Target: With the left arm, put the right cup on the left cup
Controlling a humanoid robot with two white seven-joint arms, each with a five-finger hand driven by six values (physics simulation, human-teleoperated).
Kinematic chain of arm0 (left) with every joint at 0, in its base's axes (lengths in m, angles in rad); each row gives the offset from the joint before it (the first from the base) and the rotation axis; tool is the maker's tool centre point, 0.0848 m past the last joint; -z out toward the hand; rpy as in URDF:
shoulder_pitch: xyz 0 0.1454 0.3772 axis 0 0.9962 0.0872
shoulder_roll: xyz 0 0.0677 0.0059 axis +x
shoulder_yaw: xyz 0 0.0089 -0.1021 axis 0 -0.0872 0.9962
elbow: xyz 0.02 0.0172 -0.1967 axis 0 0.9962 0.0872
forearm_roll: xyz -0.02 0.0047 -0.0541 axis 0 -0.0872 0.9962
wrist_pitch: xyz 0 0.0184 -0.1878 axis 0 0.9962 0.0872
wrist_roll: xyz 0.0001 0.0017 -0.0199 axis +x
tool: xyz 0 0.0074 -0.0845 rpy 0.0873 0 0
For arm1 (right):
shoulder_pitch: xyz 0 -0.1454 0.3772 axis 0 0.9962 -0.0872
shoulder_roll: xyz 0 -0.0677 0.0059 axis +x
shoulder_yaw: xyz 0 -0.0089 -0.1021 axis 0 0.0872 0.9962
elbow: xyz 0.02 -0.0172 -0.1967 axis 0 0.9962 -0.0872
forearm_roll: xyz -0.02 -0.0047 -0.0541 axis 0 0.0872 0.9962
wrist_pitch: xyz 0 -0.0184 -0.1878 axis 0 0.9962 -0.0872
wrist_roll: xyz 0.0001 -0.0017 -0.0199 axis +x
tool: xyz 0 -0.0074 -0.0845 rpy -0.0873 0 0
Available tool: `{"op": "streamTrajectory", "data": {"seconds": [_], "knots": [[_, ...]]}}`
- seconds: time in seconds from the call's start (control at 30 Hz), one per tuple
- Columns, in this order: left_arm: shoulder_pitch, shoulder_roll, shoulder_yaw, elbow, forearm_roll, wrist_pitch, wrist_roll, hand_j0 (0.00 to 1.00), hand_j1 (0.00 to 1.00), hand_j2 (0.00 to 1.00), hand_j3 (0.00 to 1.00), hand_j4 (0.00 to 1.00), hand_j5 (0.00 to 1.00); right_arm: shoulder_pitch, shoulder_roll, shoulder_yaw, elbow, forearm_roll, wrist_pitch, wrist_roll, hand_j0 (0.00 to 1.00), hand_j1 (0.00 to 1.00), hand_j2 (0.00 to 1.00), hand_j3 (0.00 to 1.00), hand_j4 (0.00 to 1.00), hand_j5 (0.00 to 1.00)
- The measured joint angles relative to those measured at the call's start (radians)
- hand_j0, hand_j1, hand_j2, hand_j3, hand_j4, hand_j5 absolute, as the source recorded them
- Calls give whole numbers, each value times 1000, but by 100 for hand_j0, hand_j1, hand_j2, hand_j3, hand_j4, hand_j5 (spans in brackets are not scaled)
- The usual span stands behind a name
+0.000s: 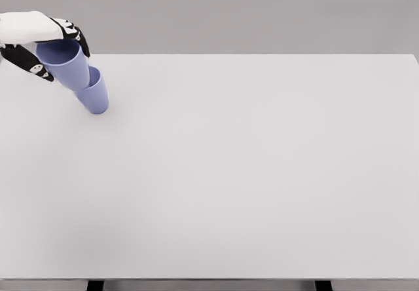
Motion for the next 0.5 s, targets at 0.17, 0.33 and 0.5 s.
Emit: {"op": "streamTrajectory", "data": {"seconds": [0.17,0.33,0.5], "knots": [[-52,-50,-29,85,3,0,-14,48,48,48,48,48,48,0,0,0,0,0,0,0,100,100,100,100,100,100],[-57,-102,-43,166,13,-1,-18,49,49,49,49,49,49,0,0,0,0,0,0,0,100,100,100,100,100,100],[-58,-137,-46,220,17,-1,-19,49,49,49,49,49,49,0,0,0,0,0,0,0,100,100,100,100,100,100]]}}
